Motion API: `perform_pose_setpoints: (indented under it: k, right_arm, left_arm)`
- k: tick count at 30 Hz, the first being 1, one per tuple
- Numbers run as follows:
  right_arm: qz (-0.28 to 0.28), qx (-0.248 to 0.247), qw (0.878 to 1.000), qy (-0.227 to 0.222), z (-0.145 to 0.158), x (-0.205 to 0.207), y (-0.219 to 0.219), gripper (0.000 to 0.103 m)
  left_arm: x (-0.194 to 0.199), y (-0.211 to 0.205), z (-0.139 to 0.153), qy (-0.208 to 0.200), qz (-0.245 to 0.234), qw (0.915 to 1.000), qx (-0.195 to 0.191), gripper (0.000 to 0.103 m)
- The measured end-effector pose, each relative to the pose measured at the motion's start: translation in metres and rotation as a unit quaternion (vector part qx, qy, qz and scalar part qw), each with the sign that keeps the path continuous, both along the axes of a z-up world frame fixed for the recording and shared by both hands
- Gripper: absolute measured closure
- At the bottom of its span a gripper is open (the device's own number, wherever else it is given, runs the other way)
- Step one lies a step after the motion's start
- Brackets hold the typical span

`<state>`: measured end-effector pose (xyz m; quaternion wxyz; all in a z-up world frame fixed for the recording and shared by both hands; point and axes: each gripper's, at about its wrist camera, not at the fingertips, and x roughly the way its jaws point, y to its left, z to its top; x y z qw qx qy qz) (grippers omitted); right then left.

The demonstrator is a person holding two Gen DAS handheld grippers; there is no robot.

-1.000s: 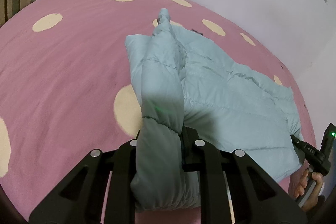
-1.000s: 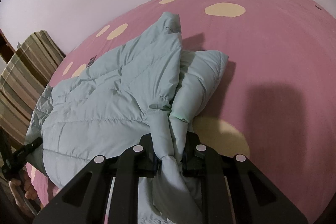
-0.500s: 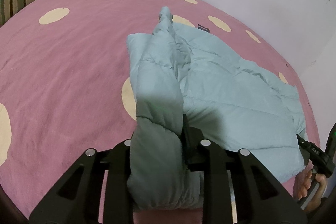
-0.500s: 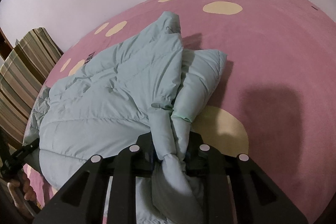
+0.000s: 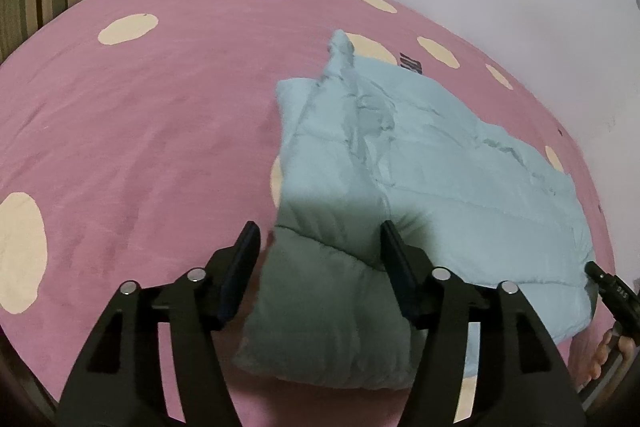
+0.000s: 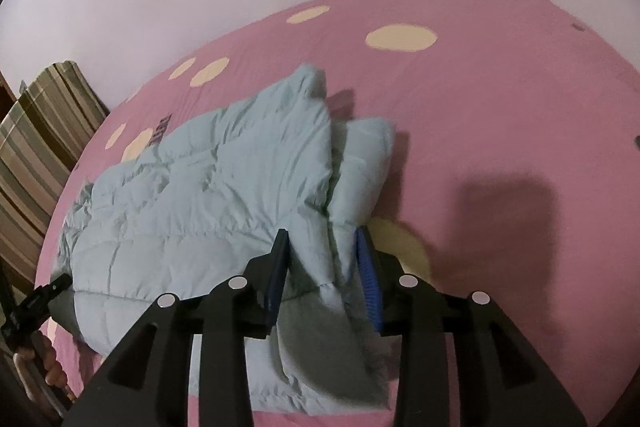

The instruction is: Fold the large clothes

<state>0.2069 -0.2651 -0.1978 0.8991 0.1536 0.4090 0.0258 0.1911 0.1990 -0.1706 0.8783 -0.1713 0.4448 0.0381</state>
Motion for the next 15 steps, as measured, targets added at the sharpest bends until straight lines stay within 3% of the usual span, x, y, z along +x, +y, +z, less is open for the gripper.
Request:
perform_pose_setpoints:
  k: [7, 10, 15]
  right_arm:
    - [-0.031, -0.024, 0.997, -0.064, 0.039, -0.027, 0.006, 0.069]
    - [0.007, -0.004, 0.998, -0.069, 0.046, -0.028, 0.029, 0.078]
    - [0.087, 0.015, 0.995, -0.036, 0.037, -0.010, 0.084, 0.081]
  left_arm:
    - [-0.005, 0.014, 0.002, -0.006, 0.012, 0.9998, -0.016, 0.035]
    - [-0.004, 0.015, 0.003, -0.007, 0.010, 0.9998, -0.018, 0.035]
    - [0.000, 0.014, 0.004, -0.007, 0.004, 0.9999, -0.013, 0.035]
